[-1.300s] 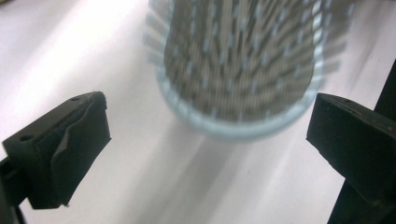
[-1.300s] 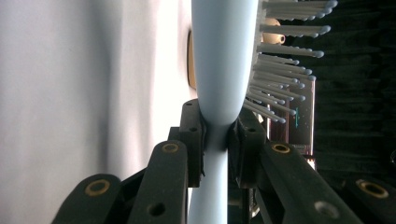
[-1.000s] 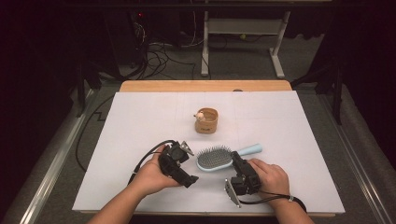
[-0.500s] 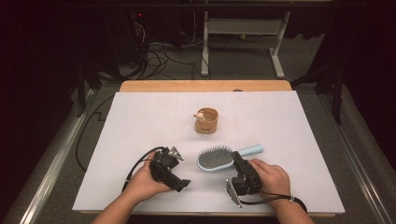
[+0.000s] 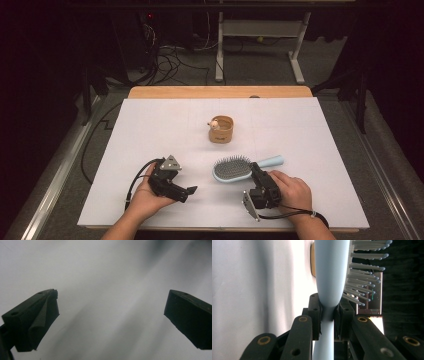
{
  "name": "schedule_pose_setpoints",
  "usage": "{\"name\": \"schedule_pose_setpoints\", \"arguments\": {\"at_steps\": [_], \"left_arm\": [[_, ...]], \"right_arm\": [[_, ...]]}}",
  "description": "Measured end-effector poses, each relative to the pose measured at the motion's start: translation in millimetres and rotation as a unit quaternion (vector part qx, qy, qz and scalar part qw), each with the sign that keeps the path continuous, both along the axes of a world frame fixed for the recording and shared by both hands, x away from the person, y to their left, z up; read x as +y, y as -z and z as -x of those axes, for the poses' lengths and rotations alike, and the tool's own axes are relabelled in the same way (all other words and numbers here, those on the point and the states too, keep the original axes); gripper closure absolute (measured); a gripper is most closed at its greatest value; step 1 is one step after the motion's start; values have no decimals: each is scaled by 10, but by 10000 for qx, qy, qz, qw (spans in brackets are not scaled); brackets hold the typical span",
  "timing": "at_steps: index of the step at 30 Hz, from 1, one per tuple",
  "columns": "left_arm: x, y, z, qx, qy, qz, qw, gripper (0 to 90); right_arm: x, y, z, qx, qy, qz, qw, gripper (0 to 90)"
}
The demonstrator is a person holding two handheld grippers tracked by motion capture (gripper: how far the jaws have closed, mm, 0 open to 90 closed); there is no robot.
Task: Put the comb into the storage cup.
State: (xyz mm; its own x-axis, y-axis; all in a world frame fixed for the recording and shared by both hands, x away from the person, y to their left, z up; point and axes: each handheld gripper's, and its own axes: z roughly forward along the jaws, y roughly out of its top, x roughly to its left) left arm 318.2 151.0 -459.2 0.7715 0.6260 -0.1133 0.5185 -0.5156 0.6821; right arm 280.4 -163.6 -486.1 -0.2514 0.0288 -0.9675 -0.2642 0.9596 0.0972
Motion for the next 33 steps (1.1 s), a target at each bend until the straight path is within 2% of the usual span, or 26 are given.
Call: {"name": "schedule_pose_setpoints", "arguments": {"at_steps": [4, 10, 16, 20, 26, 29, 33], "left_arm": [[75, 32, 12, -166, -73, 282, 9994, 4], [132, 34, 29, -368, -91, 517, 9979, 4], [202, 79, 27, -345, -185, 703, 9968, 4], [241, 81, 34, -402, -230, 821, 9956, 4], [249, 98, 47, -441, -203, 900, 9948, 3], [262, 95, 62, -551, -205, 996, 9933, 2], [308, 82, 95, -803, -244, 1277, 9883, 2]], "right_arm": [[-10, -22, 0, 66, 46, -117, 9999, 788], [-9, -39, -5, 185, 142, -223, 9995, 787], [-22, -68, -4, 327, 207, -477, 9981, 788], [-32, -87, -6, 453, 242, -639, 9966, 788], [-50, -126, -7, 599, 310, -947, 9932, 788], [-68, -153, -6, 644, 332, -1063, 9917, 787], [-88, -183, 1, 750, 385, -1268, 9883, 787]]}}
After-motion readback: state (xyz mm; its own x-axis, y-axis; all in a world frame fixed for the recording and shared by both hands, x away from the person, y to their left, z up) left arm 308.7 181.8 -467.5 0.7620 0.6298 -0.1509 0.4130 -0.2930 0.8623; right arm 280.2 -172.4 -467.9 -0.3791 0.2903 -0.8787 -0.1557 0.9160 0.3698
